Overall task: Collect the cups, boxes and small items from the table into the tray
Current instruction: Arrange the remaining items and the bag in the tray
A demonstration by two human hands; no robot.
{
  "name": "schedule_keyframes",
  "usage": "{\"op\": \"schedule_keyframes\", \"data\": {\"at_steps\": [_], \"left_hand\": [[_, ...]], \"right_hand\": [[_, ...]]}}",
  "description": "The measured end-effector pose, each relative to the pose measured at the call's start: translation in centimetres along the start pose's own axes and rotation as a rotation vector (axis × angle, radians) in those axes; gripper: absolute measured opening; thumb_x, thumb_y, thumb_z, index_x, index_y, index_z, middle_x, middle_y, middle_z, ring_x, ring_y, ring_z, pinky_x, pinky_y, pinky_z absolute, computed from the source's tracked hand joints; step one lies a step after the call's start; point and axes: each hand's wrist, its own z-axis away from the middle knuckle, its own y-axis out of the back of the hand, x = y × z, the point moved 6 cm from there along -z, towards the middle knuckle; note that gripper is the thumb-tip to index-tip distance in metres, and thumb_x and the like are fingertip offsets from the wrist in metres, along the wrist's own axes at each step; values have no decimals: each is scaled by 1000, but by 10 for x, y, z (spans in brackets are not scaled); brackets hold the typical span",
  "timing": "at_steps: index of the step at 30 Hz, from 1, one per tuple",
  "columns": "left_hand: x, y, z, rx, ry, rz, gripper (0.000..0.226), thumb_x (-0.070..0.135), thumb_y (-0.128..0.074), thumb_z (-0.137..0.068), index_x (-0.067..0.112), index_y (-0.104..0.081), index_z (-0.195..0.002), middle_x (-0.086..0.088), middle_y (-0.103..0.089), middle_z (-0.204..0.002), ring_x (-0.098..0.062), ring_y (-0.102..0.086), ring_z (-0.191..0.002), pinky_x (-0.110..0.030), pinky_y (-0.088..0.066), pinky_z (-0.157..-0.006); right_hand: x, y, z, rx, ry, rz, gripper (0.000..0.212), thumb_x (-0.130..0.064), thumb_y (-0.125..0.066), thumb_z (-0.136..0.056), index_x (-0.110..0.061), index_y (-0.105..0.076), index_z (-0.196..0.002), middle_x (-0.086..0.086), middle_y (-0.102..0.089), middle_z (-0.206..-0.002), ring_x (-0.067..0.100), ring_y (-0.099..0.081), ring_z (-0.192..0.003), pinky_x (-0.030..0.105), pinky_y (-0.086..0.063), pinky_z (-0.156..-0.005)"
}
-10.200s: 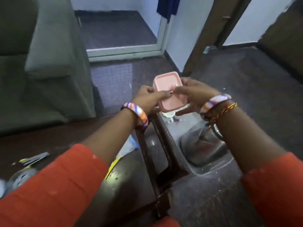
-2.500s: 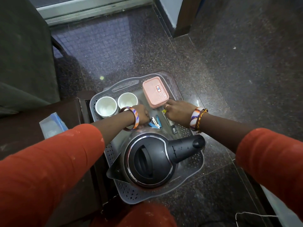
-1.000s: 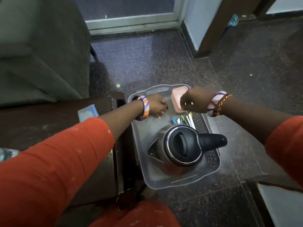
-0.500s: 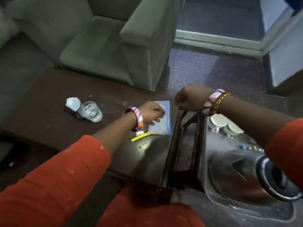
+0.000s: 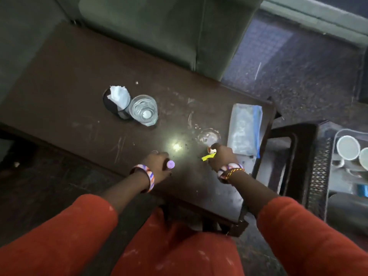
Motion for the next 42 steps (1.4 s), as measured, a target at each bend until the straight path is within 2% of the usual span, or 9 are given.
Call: {"op": "schedule_keyframes", "data": {"at_steps": [6,9,18,21,24,30,34,38,42], "left_hand": [[2,-26,-34,-36,-196,-285,47,29,-64,-80,18,-46,-123,-7,-41,-124,-28,-49,-114,-38,-49,-85],[7,-32,-46,-54,-267,-381,25,16,-54,-86,12,-54,-111,-10,-47,-117,-31,-53,-109,-37,-48,-80],[34,1,-55,119,-356,-132,17,11,-44,-86,9,-60,-91,-9,-50,-85,-37,-58,-88,-35,-47,-70],[74,26,-49,219,-430,-36,15,17,-45,-83,11,-53,-72,-17,-58,-71,-40,-60,-75,-30,-36,-60],[138,43,-41,260,-551,36,18,18,-51,-76,7,-64,-70,-23,-68,-71,-40,-64,-71,-34,-43,-60],[291,49,1,323,-812,120,33,21,-45,-72,4,-73,-74,-22,-69,-79,-37,-64,-77,-37,-45,-70],[378,29,23,279,-869,102,33,19,-48,-73,3,-72,-89,-22,-69,-90,-35,-63,-88,-26,-39,-73],[435,-13,26,206,-802,7,24,23,-57,-72,17,-71,-92,-14,-73,-95,-33,-67,-90,-32,-53,-81],[463,-59,22,174,-690,-271,20,26,-67,-76,18,-68,-95,-9,-67,-107,-31,-62,-103,-28,-46,-77]], "right_hand": [[9,-21,-20,297,-87,105,45,-6,-48,-85,-14,-43,-129,17,-46,-129,37,-48,-113,42,-47,-83],[13,-28,-38,262,-80,235,45,-6,-45,-86,-18,-43,-129,16,-50,-129,37,-47,-114,41,-46,-83],[-3,-9,-40,266,19,233,40,-12,-49,-89,-19,-49,-128,16,-50,-125,35,-50,-114,38,-45,-86],[0,19,-16,315,-4,-7,39,-12,-54,-86,-22,-54,-124,13,-51,-122,34,-57,-108,36,-47,-82],[17,67,14,406,-20,-185,33,-10,-62,-79,-20,-64,-111,13,-58,-113,34,-60,-102,33,-48,-79],[97,184,76,546,-84,-125,23,-16,-63,-76,-12,-74,-96,18,-72,-100,33,-67,-97,29,-51,-80],[162,238,112,481,-186,-32,25,-9,-61,-80,-2,-71,-103,22,-70,-106,35,-64,-104,33,-50,-84],[216,266,132,374,-235,-6,24,-4,-67,-75,-5,-73,-98,16,-72,-101,27,-68,-97,22,-44,-70],[261,264,124,123,-196,51,26,-2,-66,-73,-5,-74,-97,9,-71,-78,19,-63,-71,18,-45,-55]]}}
